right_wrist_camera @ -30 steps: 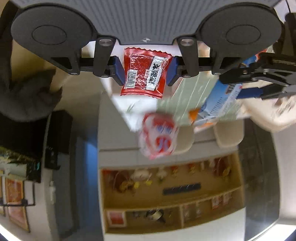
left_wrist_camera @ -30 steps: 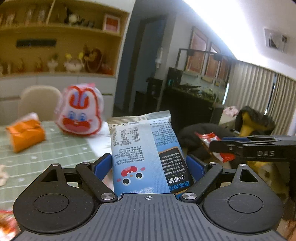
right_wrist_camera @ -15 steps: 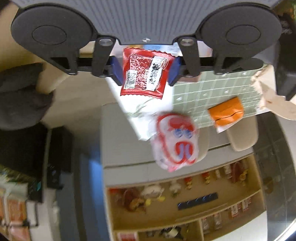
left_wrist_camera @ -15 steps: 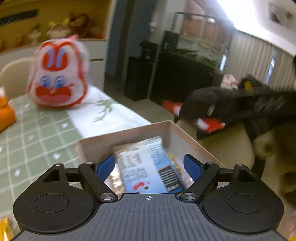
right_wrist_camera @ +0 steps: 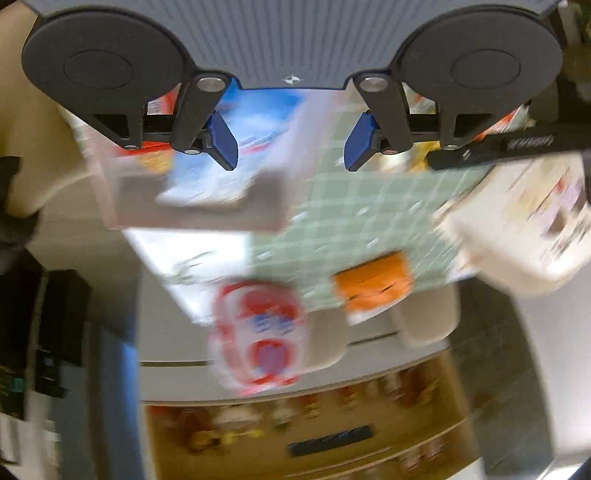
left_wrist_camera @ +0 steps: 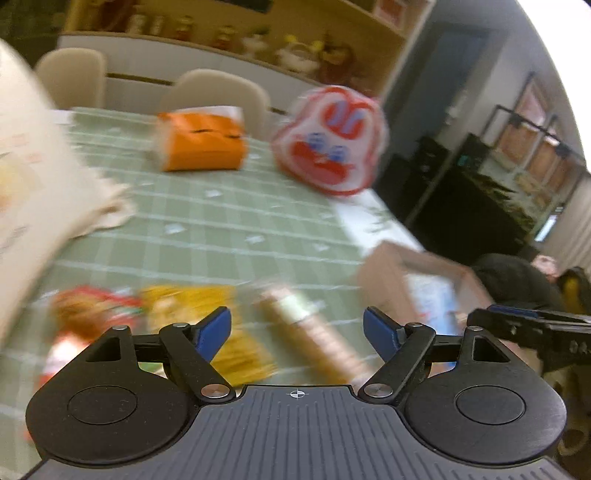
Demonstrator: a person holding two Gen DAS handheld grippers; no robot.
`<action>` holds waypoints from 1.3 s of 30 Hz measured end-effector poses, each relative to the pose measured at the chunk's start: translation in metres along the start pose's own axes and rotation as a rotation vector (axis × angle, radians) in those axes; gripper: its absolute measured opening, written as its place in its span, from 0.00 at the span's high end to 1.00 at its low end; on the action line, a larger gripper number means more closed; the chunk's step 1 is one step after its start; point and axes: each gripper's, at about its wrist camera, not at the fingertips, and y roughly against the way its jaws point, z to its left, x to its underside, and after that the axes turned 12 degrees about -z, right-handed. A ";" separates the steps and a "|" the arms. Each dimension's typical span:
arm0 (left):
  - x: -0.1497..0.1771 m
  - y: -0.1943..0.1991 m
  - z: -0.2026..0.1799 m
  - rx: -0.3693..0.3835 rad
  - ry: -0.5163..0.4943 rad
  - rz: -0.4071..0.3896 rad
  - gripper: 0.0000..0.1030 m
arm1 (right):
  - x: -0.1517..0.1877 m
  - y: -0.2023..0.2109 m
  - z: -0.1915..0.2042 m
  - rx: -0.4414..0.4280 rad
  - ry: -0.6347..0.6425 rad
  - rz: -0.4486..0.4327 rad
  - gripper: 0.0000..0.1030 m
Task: Organize snacks
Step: 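Lower both packets into the pink box and open both tools, then grasp the tan wafer stick packet with the right tool while the left tool grasps the round rice cracker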
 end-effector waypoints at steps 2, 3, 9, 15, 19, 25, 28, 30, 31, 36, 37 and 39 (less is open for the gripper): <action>0.004 0.012 0.014 -0.033 0.003 0.012 0.19 | 0.010 -0.011 0.032 -0.022 0.054 0.033 0.37; 0.007 0.018 0.023 -0.046 0.012 0.020 0.19 | 0.013 -0.019 0.044 -0.022 0.067 0.051 0.37; 0.024 0.050 0.055 -0.027 0.051 0.049 0.21 | 0.032 -0.071 0.094 0.048 0.153 0.118 0.44; 0.031 0.059 0.066 0.037 0.080 0.053 0.35 | 0.043 -0.100 0.116 0.104 0.206 0.150 0.55; 0.035 0.049 0.069 0.049 0.103 0.058 0.35 | 0.055 -0.080 0.118 0.098 0.241 0.154 0.60; 0.035 0.041 0.058 0.067 0.099 0.055 0.38 | 0.084 -0.014 0.107 0.021 0.196 0.167 0.67; 0.040 0.041 0.045 0.118 0.081 0.089 0.49 | 0.097 0.008 0.092 0.007 0.136 0.181 0.68; 0.046 0.040 0.034 0.137 0.051 0.122 0.50 | 0.107 0.022 0.081 0.018 0.106 0.172 0.68; 0.050 0.039 0.028 0.148 0.033 0.143 0.50 | 0.111 0.030 0.074 0.028 0.094 0.162 0.68; 0.070 0.041 -0.002 0.224 -0.020 0.234 0.50 | 0.121 0.055 0.048 0.066 0.013 0.132 0.68; 0.073 0.043 -0.009 0.238 -0.036 0.246 0.50 | 0.122 0.060 0.042 0.076 0.000 0.124 0.68; 0.075 0.048 -0.020 0.259 -0.068 0.254 0.50 | 0.125 0.065 0.034 0.097 -0.010 0.112 0.68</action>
